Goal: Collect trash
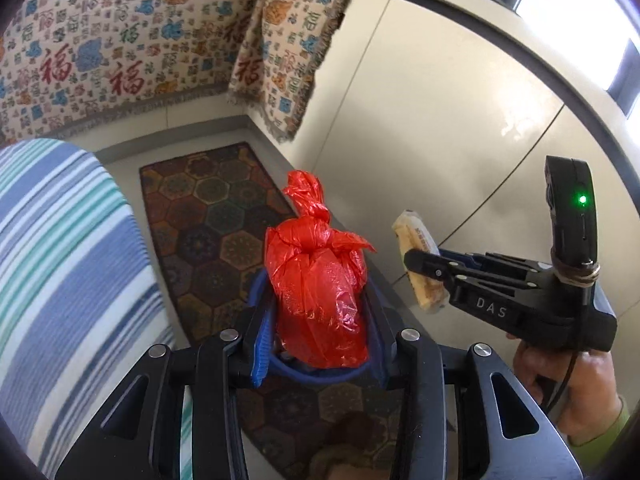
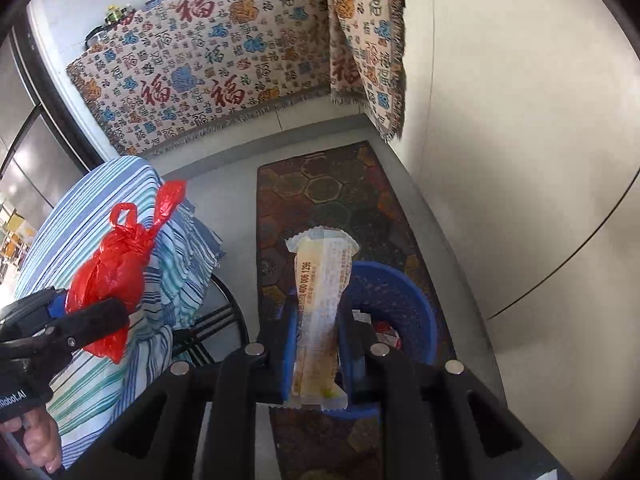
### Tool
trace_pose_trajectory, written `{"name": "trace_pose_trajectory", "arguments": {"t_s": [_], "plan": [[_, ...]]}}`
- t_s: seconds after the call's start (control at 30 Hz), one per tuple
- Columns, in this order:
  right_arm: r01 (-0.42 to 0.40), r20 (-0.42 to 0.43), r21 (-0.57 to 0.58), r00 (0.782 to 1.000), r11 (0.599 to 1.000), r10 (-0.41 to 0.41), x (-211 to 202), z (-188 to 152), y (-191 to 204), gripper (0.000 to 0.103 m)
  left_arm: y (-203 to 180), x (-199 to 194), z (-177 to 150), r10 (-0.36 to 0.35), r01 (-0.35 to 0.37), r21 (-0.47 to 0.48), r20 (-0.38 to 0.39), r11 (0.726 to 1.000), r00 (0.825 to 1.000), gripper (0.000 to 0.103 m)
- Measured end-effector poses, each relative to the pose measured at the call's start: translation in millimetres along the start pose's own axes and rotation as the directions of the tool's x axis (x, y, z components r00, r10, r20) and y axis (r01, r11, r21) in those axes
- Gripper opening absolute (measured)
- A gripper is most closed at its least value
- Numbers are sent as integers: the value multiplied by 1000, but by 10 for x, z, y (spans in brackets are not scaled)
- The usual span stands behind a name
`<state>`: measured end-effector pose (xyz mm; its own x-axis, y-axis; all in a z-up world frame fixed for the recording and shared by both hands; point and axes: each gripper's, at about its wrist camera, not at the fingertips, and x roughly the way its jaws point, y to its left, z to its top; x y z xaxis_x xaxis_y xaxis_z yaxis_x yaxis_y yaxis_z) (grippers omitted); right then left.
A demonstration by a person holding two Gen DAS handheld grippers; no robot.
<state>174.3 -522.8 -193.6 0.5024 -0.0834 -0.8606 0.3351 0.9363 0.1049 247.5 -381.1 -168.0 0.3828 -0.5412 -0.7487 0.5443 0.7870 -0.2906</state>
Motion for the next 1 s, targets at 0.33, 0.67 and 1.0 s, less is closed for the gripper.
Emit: {"name": "trace_pose_trajectory", "arguments": {"t_s": [0.33, 0.67, 1.0], "plan": [[-43, -27, 86, 999, 995, 45, 511, -70, -576, 19, -152, 719, -76, 24, -24, 4, -82, 1000, 996, 40], [-62, -59, 176, 996, 982, 73, 824, -110, -941, 21, -283, 1174, -122, 63, -57, 58, -123, 997, 990, 42], [-62, -14, 290, 998, 955, 69, 789, -129, -1235, 57, -317, 1303, -119, 123, -119, 46, -86, 992, 989, 84]]}}
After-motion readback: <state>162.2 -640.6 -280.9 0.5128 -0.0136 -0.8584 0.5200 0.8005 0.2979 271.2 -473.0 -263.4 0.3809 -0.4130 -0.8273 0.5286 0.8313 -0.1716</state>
